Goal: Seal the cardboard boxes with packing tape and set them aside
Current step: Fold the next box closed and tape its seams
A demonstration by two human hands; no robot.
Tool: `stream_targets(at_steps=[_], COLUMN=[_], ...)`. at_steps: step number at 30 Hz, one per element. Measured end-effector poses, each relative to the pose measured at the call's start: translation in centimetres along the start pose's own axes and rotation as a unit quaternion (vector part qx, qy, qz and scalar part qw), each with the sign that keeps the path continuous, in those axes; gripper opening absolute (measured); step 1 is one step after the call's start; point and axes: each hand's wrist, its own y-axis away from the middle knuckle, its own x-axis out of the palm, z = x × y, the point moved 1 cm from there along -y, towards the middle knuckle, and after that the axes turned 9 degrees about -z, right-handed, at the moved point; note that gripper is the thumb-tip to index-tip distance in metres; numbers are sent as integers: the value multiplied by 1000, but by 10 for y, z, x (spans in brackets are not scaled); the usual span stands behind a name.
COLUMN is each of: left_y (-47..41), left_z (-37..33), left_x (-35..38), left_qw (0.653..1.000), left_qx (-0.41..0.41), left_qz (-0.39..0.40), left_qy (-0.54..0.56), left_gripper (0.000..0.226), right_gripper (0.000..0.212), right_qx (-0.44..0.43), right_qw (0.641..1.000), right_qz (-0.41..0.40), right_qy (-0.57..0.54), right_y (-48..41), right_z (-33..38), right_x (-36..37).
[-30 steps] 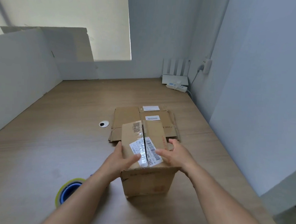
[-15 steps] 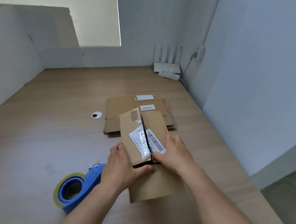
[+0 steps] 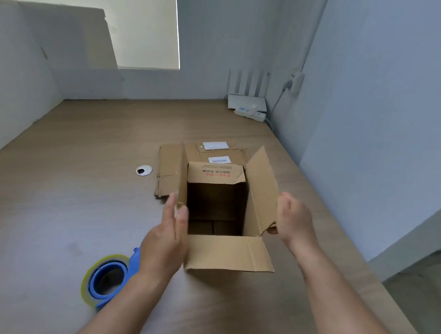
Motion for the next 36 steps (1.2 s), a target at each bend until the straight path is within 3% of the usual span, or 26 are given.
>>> stream_targets(at_steps=[3, 5, 7, 10, 13, 17, 19, 21, 23, 27, 32, 36], left_y=[-8, -17, -24, -32, -39, -37, -33, -30, -30, -29, -22, -20], left_z=[6, 9, 8, 0, -2, -3, -3, -3, -1, -3, -12, -11], left_x=[-12, -18, -21, -30, -38, -46, -49, -51, -54, -57, -54, -48], left_qw=[989, 972, 971, 963, 957, 955, 958, 959, 965, 973, 962, 970], left_qx=[-96, -165, -161, -153, -143, -121, -113, -105, -99, -85, -107, -107], left_qz=[-33, -37, -3, 57, 96, 144, 157, 167, 167, 183, 242, 215], left_qy=[105, 163, 176, 213, 231, 229, 214, 201, 175, 116, 66, 51], left_gripper=[49, 55, 54, 34, 34, 33, 32, 32, 32, 31, 18, 19], right_gripper=[28, 25, 34, 74, 76, 101, 96, 66, 48, 58, 46, 45], right_qx=[108, 119, 72, -69, -174, -172, -165, -190, -199, -146, -125, -89], right_qw=[990, 990, 995, 936, 890, 848, 815, 804, 820, 871, 881, 944], right_qz=[12, 25, 37, 51, 52, 103, 97, 58, 29, 0, -25, 3], right_qy=[-87, -73, 61, 341, 418, 491, 547, 561, 535, 468, 455, 319], right_y=[-11, -14, -18, -24, -36, -54, -59, -65, -70, -78, -78, -70], right_z=[-15, -19, -18, -10, 4, 7, 3, 1, 3, 19, 39, 44], right_x=[-6, -6, -5, -5, -3, 6, 9, 9, 9, 6, 18, 16])
